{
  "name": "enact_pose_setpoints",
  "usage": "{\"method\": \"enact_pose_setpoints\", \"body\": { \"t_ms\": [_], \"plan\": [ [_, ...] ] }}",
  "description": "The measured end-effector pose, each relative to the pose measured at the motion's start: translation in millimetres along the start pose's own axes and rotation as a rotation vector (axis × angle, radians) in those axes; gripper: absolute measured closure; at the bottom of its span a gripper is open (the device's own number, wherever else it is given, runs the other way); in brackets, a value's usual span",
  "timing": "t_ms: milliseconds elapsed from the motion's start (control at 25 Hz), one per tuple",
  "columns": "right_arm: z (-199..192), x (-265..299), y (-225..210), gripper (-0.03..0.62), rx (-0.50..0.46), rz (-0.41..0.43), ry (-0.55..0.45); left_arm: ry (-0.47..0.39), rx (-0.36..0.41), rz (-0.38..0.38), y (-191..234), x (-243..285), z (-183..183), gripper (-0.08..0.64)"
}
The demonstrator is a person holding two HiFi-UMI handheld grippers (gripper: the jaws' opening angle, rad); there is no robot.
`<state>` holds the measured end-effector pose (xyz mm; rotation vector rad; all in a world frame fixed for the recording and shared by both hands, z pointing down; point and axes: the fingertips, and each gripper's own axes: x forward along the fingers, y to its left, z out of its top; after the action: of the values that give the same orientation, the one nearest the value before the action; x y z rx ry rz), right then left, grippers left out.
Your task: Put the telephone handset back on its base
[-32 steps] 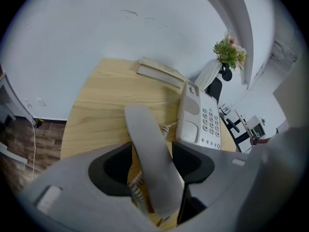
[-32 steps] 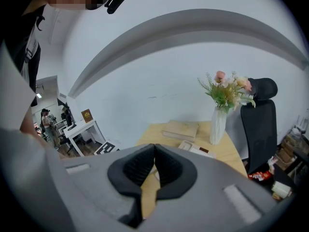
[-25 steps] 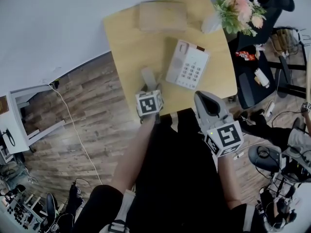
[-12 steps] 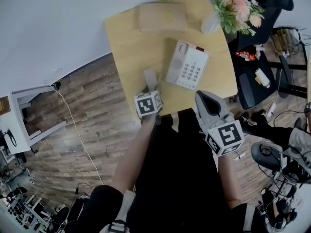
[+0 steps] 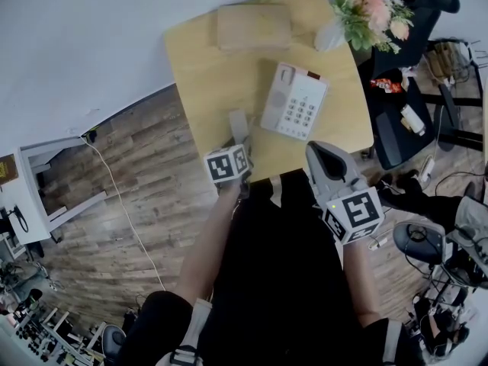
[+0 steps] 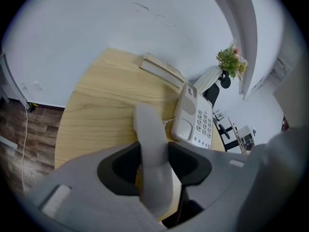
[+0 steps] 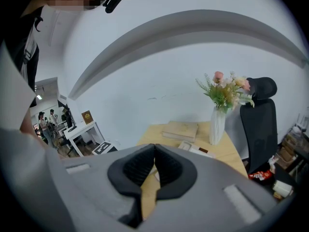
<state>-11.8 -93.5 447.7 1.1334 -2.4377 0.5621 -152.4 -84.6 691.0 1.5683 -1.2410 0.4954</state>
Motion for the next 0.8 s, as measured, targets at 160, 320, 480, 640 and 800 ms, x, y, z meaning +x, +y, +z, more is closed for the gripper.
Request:
{"method": "enact_pose_setpoints", "body": {
  "t_ms": [160, 320, 480, 640, 800],
  "plan": [
    [0.6, 1.4, -1.3, 0.589, 0.005, 0.0, -0.005, 0.001, -0.001, -0.013, 0.6, -1.9, 1.0, 0.367],
    [0.8, 2.5, -0.2, 0.589, 0.007, 0.003, -0.007, 0.0, 0.005, -0.034, -4.4, -6.2, 5.3, 0.367],
    [2.8, 2.4, 1.0, 0.589, 0.009, 0.004, -0.011, -0.002, 0.013, -0.06, -13.1, -10.7, 10.5, 0.367],
    [5.1, 0.8, -1.7, 0.589, 0.013, 0.0, -0.023, -0.004, 0.024, -0.089, -25.5, -13.8, 17.0, 0.367],
    [8.5, -3.2, -6.9, 0.589, 0.025, -0.012, -0.041, -0.013, 0.046, -0.122, -41.5, -15.7, 28.6, 0.367]
  ]
}}
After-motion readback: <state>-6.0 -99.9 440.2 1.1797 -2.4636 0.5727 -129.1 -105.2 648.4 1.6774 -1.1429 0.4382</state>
